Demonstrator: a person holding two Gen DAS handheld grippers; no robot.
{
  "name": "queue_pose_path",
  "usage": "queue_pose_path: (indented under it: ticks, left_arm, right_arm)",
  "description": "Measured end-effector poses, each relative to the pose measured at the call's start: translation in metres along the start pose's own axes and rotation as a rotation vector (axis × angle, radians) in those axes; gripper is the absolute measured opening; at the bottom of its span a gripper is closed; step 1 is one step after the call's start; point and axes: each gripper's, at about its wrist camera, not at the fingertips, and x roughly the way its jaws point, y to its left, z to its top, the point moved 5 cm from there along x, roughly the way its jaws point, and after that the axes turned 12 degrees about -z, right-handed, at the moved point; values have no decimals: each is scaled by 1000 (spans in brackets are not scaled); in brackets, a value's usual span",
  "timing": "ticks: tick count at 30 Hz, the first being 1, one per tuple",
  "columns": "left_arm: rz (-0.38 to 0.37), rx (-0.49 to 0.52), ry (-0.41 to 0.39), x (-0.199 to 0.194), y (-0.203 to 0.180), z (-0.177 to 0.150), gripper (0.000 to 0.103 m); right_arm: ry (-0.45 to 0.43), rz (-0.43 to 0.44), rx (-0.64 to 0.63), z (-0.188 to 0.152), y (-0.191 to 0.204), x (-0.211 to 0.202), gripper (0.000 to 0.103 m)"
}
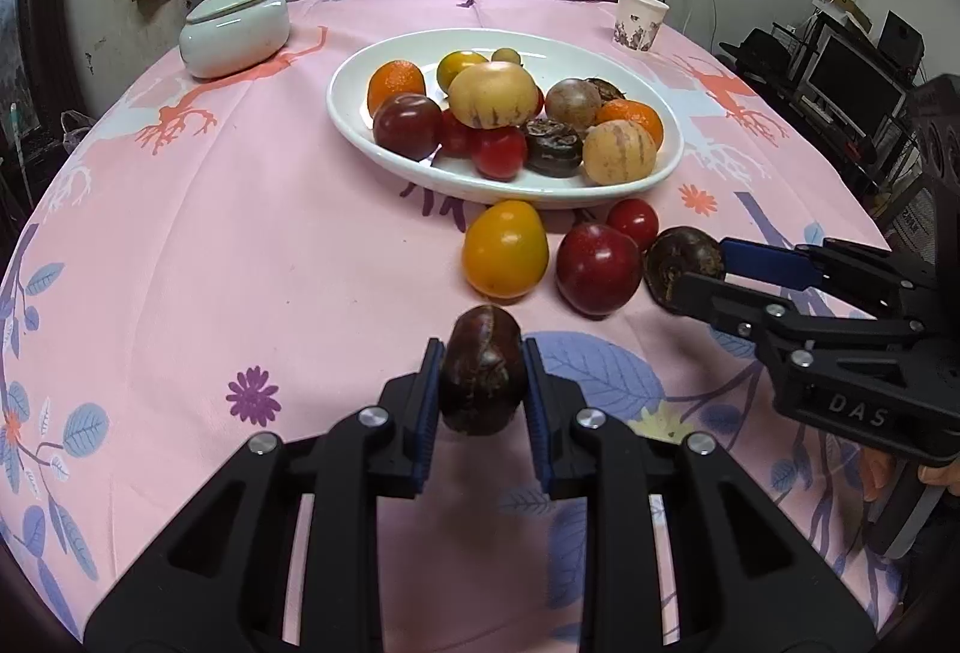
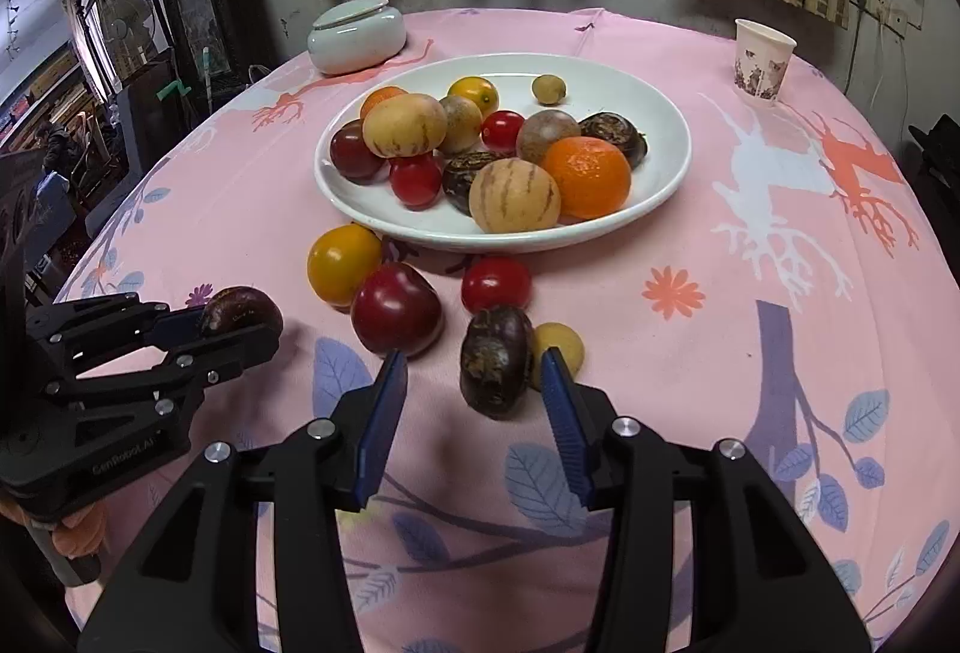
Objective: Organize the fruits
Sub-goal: 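Grasp a dark brown fruit with the left tool while the right tool grasps another, then carry both dark brown fruits onto the plate and open both tools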
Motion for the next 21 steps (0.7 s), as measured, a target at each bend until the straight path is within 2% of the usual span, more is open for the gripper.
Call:
queue_pose_path:
  ticks: [1,3,6,13,21]
  left_arm:
    - [-2,-1,-3,0,1,0,26]
    - [-2,-6,-5,1,2,0,26]
    - [2,-10,-15,1,4,0,26]
    - [3,-17,-13,4,6,0,26]
    - [19,-12,17,16,9,-6,25]
  right_arm:
    - [-1,0,-6,1,3,1,41]
    - [17,-22,-41,1,9,5,29]
    - [33,-78,-51,1,11,14,28]
    - [48,-119,-38,3,9,31,26]
    - [47,-71,20,-6,-6,21,26]
